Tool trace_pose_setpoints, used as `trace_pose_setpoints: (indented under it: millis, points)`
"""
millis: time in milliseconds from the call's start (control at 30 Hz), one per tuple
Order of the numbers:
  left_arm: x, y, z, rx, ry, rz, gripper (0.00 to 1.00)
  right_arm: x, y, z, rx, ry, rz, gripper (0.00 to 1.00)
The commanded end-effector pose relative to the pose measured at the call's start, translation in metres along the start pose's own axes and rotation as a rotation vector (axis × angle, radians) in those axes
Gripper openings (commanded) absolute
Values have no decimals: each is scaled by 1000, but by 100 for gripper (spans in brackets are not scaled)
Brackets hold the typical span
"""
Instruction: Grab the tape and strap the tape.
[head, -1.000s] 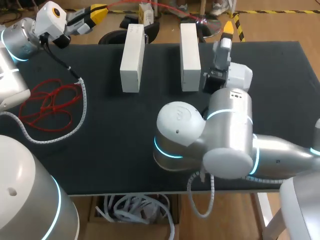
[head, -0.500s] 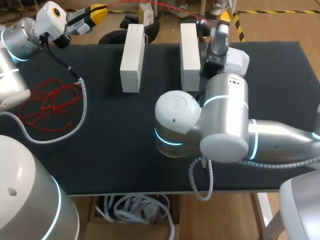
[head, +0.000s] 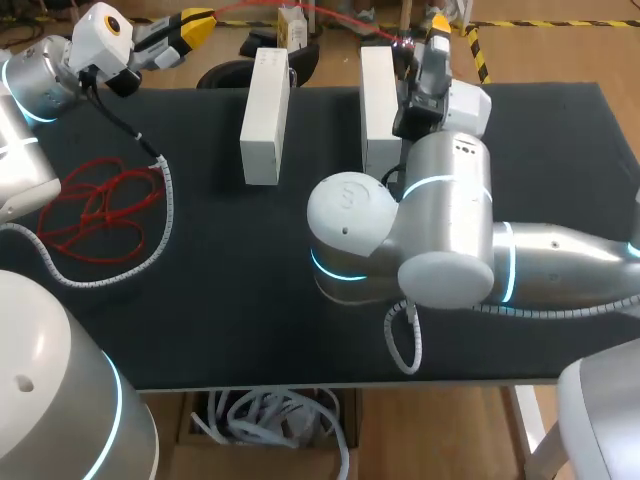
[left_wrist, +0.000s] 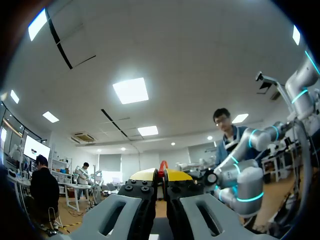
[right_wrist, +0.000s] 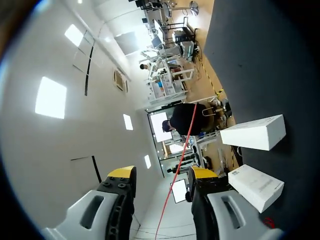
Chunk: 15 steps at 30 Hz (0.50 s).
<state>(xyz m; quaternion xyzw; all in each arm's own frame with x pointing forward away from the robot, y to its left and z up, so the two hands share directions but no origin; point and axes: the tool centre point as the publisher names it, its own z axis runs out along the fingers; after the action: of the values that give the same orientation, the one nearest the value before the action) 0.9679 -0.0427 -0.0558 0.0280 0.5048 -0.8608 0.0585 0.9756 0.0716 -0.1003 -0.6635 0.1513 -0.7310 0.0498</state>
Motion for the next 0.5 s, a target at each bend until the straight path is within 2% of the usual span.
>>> trace_pose_setpoints:
  millis: [33,500]
  points:
    - [-1,1,-1,3,2,1,0,3,-4,-3,-7,-2,12,45]
    - [-1,1,-1,3,2,1,0,11,-3,-13,-13,9,38,42]
